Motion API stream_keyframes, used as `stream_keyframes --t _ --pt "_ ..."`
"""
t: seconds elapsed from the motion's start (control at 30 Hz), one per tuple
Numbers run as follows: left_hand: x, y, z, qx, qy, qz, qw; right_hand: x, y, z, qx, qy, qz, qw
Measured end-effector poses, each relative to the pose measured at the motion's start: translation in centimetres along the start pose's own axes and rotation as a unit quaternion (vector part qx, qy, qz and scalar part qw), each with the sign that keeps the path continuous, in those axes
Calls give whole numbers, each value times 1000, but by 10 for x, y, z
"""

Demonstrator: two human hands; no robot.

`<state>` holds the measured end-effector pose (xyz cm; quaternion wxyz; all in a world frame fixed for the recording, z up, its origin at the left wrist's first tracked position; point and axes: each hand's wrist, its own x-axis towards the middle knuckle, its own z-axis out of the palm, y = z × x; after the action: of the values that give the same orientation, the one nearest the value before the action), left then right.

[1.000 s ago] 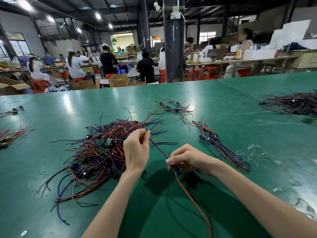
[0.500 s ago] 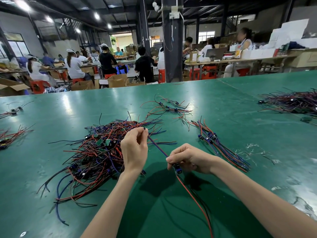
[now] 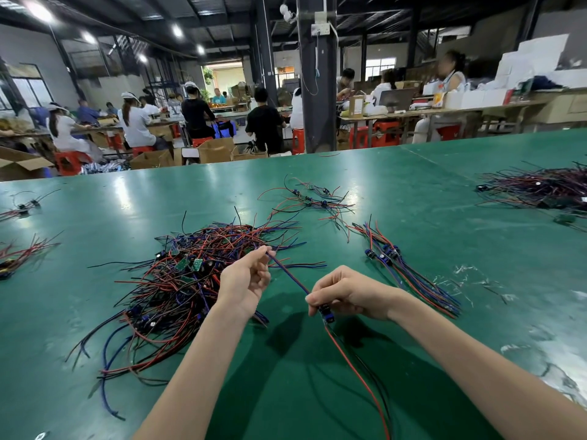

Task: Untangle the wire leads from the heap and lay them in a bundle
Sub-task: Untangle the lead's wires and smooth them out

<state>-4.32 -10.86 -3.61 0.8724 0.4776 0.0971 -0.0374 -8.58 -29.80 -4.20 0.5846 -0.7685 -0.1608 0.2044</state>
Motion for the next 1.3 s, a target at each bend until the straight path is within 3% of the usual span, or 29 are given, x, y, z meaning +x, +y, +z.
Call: stream_keyframes --t 0.33,1.0,1.2,1.3 --pt "0 -8 -2 117 -1 45 992 0 0 3 -9 22 4 1000" --pt "-10 -20 8 220 -44 101 969 -2 -1 5 -37 28 16 999" --pt "-3 -23 2 269 -39 154 950 -1 -1 3 -31 35 15 999" --pt "0 -26 0 336 -37 226 914 -1 -1 2 -29 38 14 999"
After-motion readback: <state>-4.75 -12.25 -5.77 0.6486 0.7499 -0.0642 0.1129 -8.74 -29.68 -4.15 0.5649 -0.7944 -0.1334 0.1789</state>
